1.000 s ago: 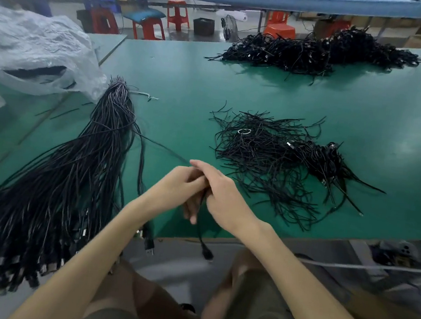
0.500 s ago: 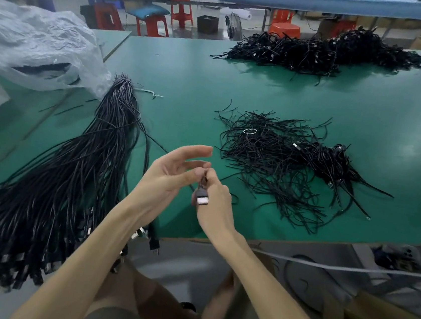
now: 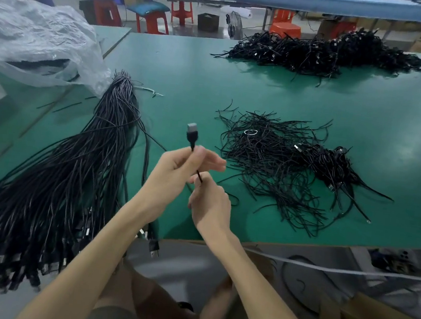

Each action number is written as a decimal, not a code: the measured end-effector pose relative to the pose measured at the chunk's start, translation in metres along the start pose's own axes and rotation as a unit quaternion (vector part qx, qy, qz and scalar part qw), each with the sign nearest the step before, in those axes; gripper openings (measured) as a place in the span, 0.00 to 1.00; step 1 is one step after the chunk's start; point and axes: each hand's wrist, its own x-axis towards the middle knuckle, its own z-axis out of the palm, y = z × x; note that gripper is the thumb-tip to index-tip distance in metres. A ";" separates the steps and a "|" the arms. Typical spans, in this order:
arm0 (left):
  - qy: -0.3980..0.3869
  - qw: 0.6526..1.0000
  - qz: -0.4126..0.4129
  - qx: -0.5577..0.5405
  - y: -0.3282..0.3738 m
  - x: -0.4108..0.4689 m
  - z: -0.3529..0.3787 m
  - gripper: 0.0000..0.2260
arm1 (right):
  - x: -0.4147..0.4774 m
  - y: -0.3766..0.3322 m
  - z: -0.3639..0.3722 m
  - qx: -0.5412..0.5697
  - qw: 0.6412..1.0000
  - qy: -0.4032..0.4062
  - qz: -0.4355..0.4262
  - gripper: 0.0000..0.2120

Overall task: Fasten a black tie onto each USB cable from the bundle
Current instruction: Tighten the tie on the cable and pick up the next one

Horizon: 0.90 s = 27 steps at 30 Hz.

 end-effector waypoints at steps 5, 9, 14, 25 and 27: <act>0.023 0.998 -0.002 -0.053 0.013 0.000 -0.010 0.23 | -0.006 0.001 0.008 -0.065 0.995 0.010 -0.074 0.13; 0.033 0.994 -0.022 -0.099 0.015 -0.003 -0.011 0.20 | -0.004 0.002 0.010 -0.105 0.990 0.000 -0.095 0.15; 0.018 0.987 -0.026 -0.156 0.014 -0.006 -0.016 0.19 | -0.006 0.005 0.007 -0.067 0.990 -0.011 -0.121 0.06; -0.065 0.984 -0.033 -0.162 0.017 -0.037 -0.074 0.25 | 0.007 0.032 -0.057 -0.075 0.949 -0.171 -0.254 0.21; -0.103 0.985 -0.047 -0.129 0.019 -0.039 -0.079 0.25 | 0.013 0.031 -0.068 -0.086 0.955 -0.158 -0.238 0.20</act>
